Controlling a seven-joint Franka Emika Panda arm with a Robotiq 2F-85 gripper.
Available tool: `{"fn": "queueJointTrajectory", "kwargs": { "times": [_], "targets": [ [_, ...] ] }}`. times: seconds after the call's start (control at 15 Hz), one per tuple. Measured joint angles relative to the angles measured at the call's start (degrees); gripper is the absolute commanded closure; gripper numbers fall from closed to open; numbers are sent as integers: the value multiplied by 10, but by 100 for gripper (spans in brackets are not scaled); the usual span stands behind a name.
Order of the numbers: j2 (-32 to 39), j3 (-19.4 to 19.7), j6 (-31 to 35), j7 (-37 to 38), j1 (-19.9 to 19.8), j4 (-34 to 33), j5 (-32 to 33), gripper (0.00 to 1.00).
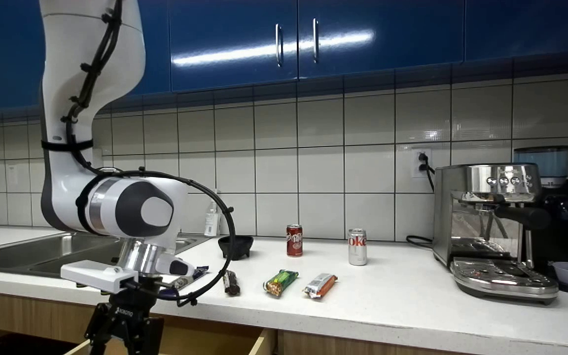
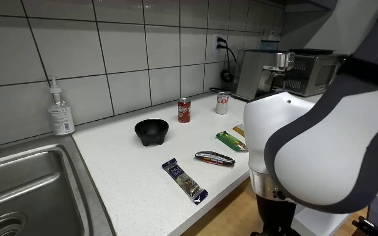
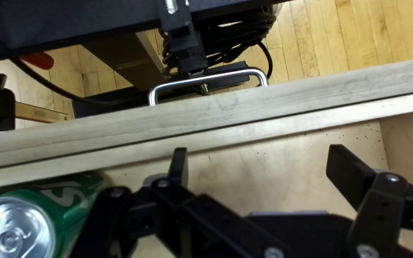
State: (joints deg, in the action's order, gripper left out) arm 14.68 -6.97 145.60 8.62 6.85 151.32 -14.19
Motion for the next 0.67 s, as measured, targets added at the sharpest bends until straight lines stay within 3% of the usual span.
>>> {"fn": "queueJointTrajectory", "kwargs": {
  "times": [0.67],
  "targets": [
    [-145, 0, -28, 3, 4, 28, 3, 0]
  ]
}}
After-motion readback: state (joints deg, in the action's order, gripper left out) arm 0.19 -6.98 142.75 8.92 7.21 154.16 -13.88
